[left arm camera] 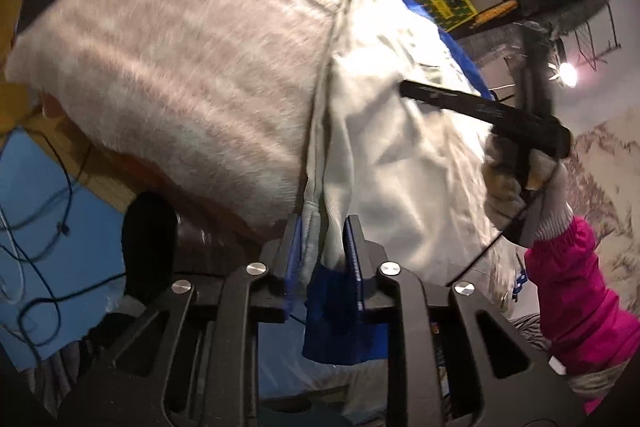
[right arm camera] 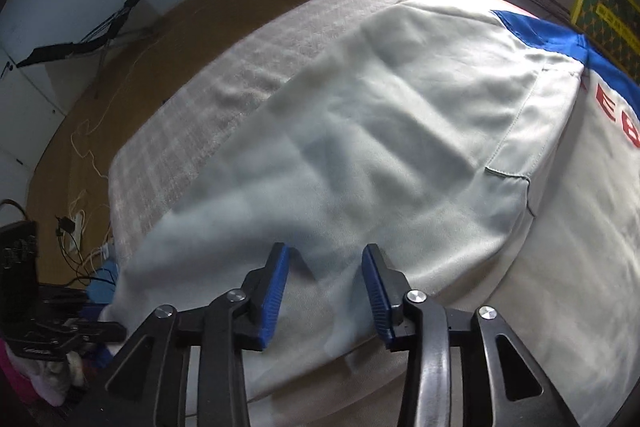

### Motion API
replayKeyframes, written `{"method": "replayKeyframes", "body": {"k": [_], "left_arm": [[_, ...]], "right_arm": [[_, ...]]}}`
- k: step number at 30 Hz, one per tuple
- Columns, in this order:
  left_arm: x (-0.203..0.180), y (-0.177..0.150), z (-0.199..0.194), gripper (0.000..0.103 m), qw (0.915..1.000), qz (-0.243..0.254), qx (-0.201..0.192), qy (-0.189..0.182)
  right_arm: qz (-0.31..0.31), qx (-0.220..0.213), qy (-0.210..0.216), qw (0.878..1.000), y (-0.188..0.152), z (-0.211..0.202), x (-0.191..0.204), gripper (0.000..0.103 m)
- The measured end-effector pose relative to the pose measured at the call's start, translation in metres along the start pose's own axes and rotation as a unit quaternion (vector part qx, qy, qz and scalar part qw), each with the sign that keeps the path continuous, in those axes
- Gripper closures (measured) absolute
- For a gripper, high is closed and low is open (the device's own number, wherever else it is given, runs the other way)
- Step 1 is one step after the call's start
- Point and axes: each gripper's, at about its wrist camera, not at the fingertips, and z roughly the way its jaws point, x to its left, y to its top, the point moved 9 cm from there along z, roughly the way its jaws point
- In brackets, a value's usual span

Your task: Fold large clothes

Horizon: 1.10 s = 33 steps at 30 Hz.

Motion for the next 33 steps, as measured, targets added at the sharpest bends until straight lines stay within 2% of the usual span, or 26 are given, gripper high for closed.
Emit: {"method": "replayKeyframes", "body": {"k": [4, 6, 7, 8, 10, 12, 14, 16, 18, 20, 22, 24, 25, 28, 33], "left_arm": [[-0.024, -0.001, -0.008, 0.084, 0.9991, 0.037, -0.016, -0.009], [-0.027, -0.001, -0.005, 0.084, 0.9986, 0.05, -0.016, 0.001], [-0.026, 0.0, -0.003, 0.083, 0.9985, 0.051, -0.016, 0.007], [-0.023, 0.001, 0.0, 0.076, 0.9989, 0.044, -0.011, 0.011], [-0.016, 0.001, 0.005, 0.075, 0.9995, 0.03, -0.006, 0.012], [-0.01, 0.001, 0.009, 0.083, 0.9996, 0.024, 0.002, 0.015], [-0.013, 0.002, 0.005, 0.088, 0.9996, 0.025, -0.007, 0.008], [-0.023, 0.004, -0.002, 0.09, 0.999, 0.041, -0.019, 0.005], [-0.036, 0.004, -0.007, 0.091, 0.9973, 0.066, -0.031, 0.008], [-0.049, 0.004, -0.01, 0.092, 0.9951, 0.09, -0.039, 0.008], [-0.061, 0.004, -0.01, 0.092, 0.9928, 0.111, -0.043, 0.007], [-0.071, 0.003, -0.009, 0.092, 0.9907, 0.128, -0.045, 0.008], [-0.075, 0.003, -0.009, 0.092, 0.9901, 0.134, -0.044, 0.005], [-0.082, 0.003, -0.007, 0.092, 0.9895, 0.138, -0.041, 0.002], [-0.085, 0.003, -0.005, 0.093, 0.9885, 0.146, -0.039, 0.001]], "right_arm": [[-0.008, 0.0, -0.008, 1.0, 0.0, 0.002, 0.003, 0.053], [-0.007, -0.002, -0.009, 1.0, 0.002, 0.003, 0.004, 0.051], [-0.005, -0.002, -0.009, 1.0, 0.002, 0.004, 0.004, 0.051], [-0.004, -0.002, -0.009, 1.0, 0.003, 0.004, 0.004, 0.051], [-0.002, -0.002, -0.008, 1.0, 0.003, 0.004, 0.004, 0.05], [0.0, -0.004, -0.006, 1.0, 0.004, 0.004, 0.004, 0.05], [0.001, 0.0, -0.002, 1.0, 0.005, 0.004, 0.004, 0.049], [0.009, 0.009, 0.005, 1.0, 0.007, 0.004, 0.004, 0.048], [0.034, 0.013, 0.03, 0.999, 0.013, -0.001, 0.003, 0.048], [0.066, 0.004, 0.057, 0.996, 0.029, -0.011, 0.003, 0.048], [0.082, -0.006, 0.067, 0.994, 0.051, -0.019, 0.005, 0.048], [0.078, -0.009, 0.05, 0.996, 0.074, -0.021, 0.008, 0.046], [0.072, -0.004, 0.038, 0.997, 0.086, -0.018, 0.011, 0.043], [0.077, 0.018, 0.006, 0.997, 0.112, 0.001, 0.014, 0.043], [0.058, 0.046, -0.073, 0.995, 0.13, 0.038, 0.013, 0.045]]}}
